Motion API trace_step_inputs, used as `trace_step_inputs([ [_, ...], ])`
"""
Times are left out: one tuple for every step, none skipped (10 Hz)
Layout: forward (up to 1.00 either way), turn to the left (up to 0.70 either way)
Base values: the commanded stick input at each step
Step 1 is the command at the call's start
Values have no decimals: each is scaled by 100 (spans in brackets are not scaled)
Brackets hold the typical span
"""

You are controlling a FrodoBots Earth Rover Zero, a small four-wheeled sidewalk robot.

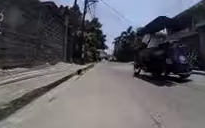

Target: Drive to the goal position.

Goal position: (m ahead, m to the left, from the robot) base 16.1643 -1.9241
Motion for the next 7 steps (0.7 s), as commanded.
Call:
trace_step_inputs([
  [100,0],
  [100,-4],
  [100,-36],
  [100,-40],
  [100,-40],
  [100,-31],
  [100,-6],
])
